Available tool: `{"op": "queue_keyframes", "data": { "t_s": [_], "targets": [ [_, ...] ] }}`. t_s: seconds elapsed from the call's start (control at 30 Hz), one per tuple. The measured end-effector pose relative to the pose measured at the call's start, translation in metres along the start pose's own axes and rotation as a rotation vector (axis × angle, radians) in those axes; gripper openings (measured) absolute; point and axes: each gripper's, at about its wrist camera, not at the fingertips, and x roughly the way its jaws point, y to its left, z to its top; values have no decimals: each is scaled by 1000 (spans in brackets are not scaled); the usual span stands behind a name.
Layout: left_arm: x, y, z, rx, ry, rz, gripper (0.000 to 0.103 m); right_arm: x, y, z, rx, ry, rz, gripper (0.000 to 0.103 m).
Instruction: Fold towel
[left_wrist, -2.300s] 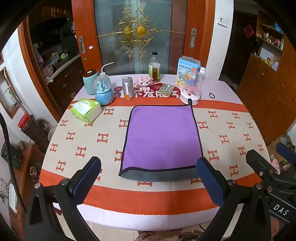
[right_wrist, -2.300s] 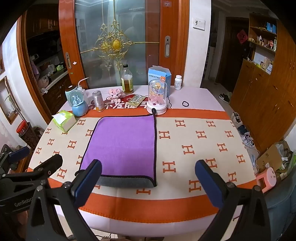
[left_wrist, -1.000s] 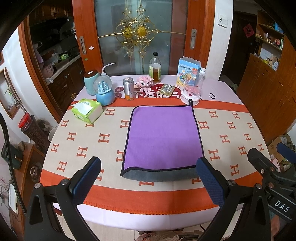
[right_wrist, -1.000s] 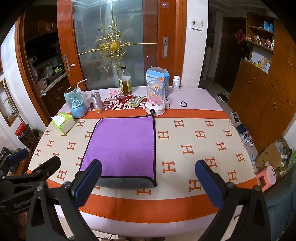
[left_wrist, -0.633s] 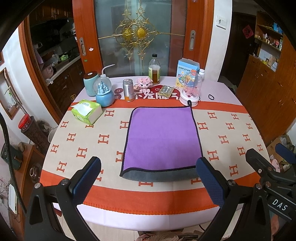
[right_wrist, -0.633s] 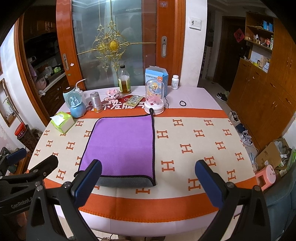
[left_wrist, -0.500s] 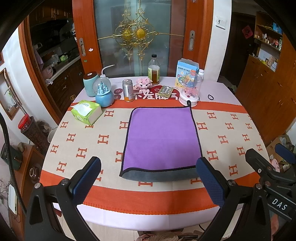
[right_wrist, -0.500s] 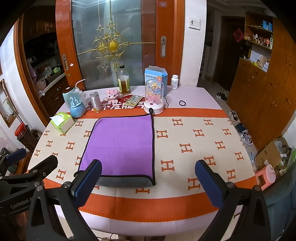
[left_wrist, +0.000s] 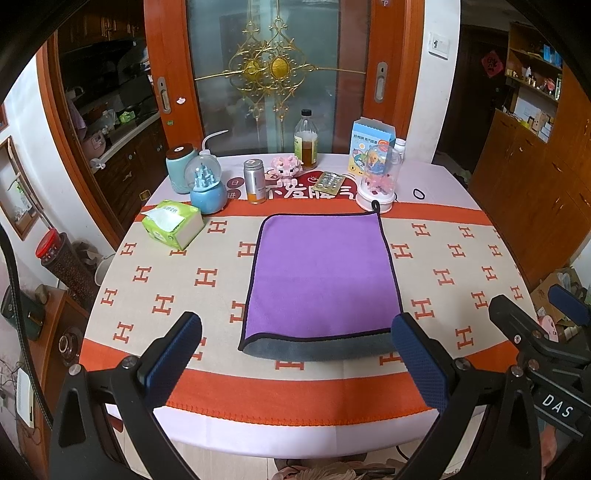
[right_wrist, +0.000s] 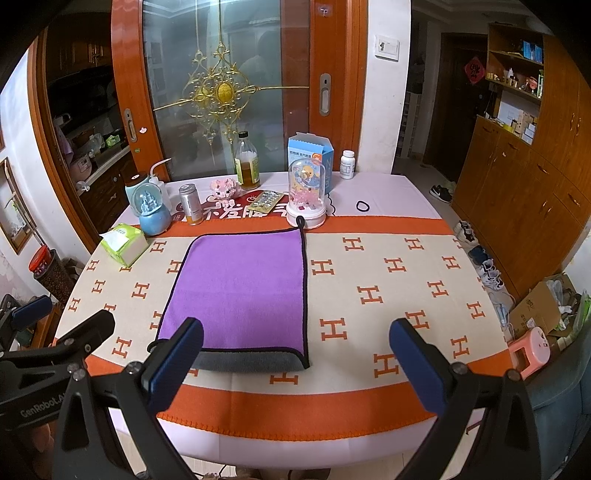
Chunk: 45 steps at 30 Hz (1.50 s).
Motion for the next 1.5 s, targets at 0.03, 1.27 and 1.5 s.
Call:
{"op": "queue_keyframes", "data": {
  "t_s": [0.03, 1.27, 1.5],
  "targets": [
    [0, 0, 0, 0, -1, 0, 102, 0, 1, 0, 0, 0, -1, 101],
    [15, 37, 10, 99, -11, -51, 102, 0, 15, -2, 100, -1, -80, 101],
    [41, 62, 2, 118, 42, -105, 102, 9, 15, -16, 155, 29, -122, 101]
  ]
}}
